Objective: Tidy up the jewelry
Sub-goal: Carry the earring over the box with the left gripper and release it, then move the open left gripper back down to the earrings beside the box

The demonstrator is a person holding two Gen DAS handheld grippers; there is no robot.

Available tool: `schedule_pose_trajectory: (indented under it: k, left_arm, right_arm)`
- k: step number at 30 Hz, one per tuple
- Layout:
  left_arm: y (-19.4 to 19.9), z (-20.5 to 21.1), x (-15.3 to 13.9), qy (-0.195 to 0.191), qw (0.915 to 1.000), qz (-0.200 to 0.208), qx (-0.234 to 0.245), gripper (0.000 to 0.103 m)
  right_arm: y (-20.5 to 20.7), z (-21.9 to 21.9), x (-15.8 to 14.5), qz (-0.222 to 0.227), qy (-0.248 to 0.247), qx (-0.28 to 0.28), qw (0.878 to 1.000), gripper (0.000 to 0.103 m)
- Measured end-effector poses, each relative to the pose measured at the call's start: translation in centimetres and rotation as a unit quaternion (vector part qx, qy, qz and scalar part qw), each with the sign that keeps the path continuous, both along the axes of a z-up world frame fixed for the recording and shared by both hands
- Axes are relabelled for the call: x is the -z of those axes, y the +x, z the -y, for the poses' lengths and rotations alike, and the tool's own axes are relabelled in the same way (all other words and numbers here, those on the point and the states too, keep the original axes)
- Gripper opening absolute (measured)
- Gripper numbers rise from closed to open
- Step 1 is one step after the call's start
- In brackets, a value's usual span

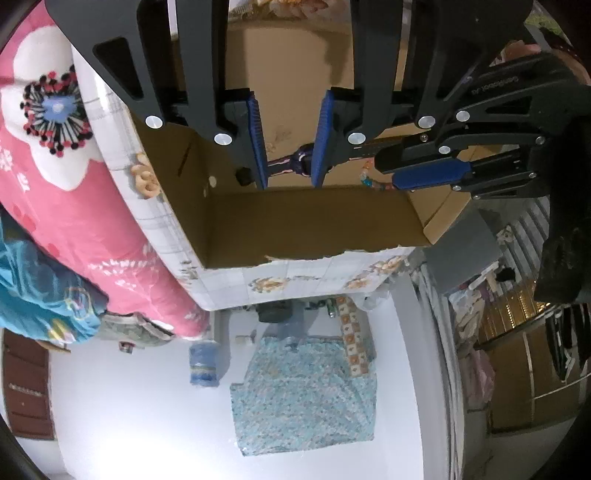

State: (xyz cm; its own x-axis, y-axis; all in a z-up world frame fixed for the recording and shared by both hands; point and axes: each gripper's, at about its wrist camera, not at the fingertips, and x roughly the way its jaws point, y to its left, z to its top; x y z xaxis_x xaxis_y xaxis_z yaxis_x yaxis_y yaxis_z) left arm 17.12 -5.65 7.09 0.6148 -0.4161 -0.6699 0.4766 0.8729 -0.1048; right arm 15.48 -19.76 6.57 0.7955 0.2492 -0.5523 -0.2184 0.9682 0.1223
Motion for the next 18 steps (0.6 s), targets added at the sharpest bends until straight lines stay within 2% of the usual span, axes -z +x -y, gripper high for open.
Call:
schedule_pose_trajectory:
  k: [3,7,13,18]
  left_arm:
    - [-0.6,-0.2,-0.4,-0.001,1.0,0.005,-0.007,0.036]
    - [-1.7,-0.5,-1.3,-0.004,0.9998,0.018,-0.01,0.042]
    - [-4.0,-1.0,-2.6,-0.013,0.9993,0.034,-0.007,0.053]
    - [-5.9,-1.4,-3.3,-0.021,0.999,0.04,-0.003,0.064]
  right_arm:
    - [-1.1,0.7,-0.3,0.003,0.011,0.008,1.0,0.028]
    - [-2.1,1.3,-0.6,0.005,0.021,0.012,1.0,0.031]
    - [-4.4,2.1,-1.8,0.021,0.044,0.018,0.999,0.044]
    - [-6.0,2.3,-2.7,0.033,0.058,0.018,0.998,0.058]
